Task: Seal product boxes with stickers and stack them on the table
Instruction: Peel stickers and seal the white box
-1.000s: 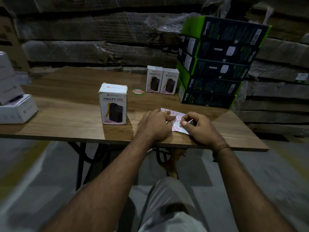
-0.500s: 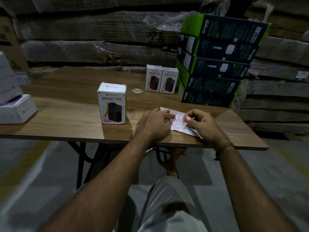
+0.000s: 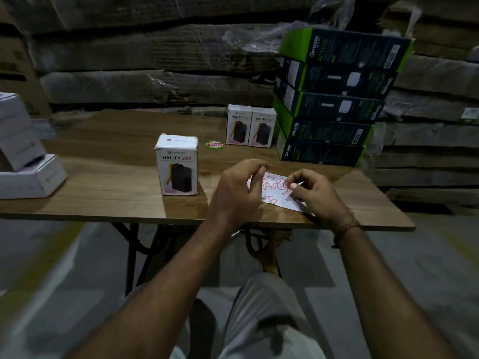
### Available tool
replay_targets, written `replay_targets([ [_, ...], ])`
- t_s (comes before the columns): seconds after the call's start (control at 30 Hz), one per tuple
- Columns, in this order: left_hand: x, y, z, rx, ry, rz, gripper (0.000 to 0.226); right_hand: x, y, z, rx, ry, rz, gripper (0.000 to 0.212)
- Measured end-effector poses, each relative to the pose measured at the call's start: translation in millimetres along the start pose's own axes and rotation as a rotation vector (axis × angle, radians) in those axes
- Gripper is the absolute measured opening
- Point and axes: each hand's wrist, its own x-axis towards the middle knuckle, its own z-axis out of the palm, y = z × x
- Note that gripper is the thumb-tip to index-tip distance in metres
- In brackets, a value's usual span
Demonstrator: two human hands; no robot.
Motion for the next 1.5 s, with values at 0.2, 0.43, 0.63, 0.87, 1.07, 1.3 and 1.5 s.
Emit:
replay_targets([
  [0.2, -13.7, 16.1, -47.6, 0.216, 0.272, 0.246, 0.023, -8.6, -4.2, 1.3, -0.11, 0.037, -0.082, 0.027],
  [0.43, -7.3, -20.9, -102.1, 0.389, 0.433, 0.017, 0.04, -16.8, -14.3, 5.3, -0.147, 0.138, -0.138, 0.031],
  [0.63, -18.2, -45.8, -113.4, 0.121, 0.153, -0.214, 0.063, -19.9, -23.6, 14.9, -0.249, 0.235, -0.221, 0.025],
  [0.87, -22.7, -62.8, -102.0, -0.008, 0.059, -0.251, 0.082, -18.8, -76.5, 70.2, -0.215, 0.225, -0.396, 0.016],
  [1.07, -23.9, -60.3, -104.9, -0.058, 0.037, -0.291, 0.084, -5.0, -126.7, 105.7, -0.03, 0.198, -0.373, 0.007],
  [1.3, -23.1, -67.6, -105.1, 0.035, -0.03, -0.34, 0.057, 5.8, -141.6, 124.1, 0.145, 0.119, -0.209, 0.006],
  [1.5, -19.0, -63.4, -104.5, -0.071, -0.123, -0.338, 0.094, -0.3, -146.5, 126.7, 0.274, 0.115, -0.107, 0.006],
])
